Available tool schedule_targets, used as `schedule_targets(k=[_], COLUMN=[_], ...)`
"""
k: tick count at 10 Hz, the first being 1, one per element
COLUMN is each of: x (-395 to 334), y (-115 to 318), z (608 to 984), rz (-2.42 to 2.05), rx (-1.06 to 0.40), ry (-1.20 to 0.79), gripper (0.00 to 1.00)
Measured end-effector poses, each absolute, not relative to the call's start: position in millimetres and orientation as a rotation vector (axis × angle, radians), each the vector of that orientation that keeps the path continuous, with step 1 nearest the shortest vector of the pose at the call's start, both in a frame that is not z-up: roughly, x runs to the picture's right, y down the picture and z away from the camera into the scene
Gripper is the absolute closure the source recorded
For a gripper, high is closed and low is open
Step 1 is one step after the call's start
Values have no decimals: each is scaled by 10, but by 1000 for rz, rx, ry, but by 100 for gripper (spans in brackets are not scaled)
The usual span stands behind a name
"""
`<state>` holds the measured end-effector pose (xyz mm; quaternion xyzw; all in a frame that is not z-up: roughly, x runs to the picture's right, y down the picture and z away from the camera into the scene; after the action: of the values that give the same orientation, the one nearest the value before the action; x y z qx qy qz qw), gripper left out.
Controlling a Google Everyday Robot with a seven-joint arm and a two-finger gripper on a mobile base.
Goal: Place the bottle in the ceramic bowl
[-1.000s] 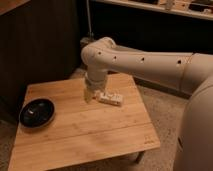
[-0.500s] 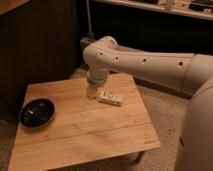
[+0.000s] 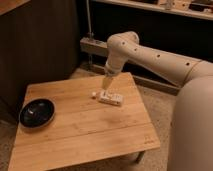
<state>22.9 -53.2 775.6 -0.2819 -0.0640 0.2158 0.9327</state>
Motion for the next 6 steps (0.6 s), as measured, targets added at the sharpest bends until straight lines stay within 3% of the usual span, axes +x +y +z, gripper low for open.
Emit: schedule_targets(k=[2, 6], x=[253, 286], y=[-457, 154], z=[7915, 8233], rz=[396, 323], rx=[-592, -604], ry=[-151, -163], gripper=[35, 35])
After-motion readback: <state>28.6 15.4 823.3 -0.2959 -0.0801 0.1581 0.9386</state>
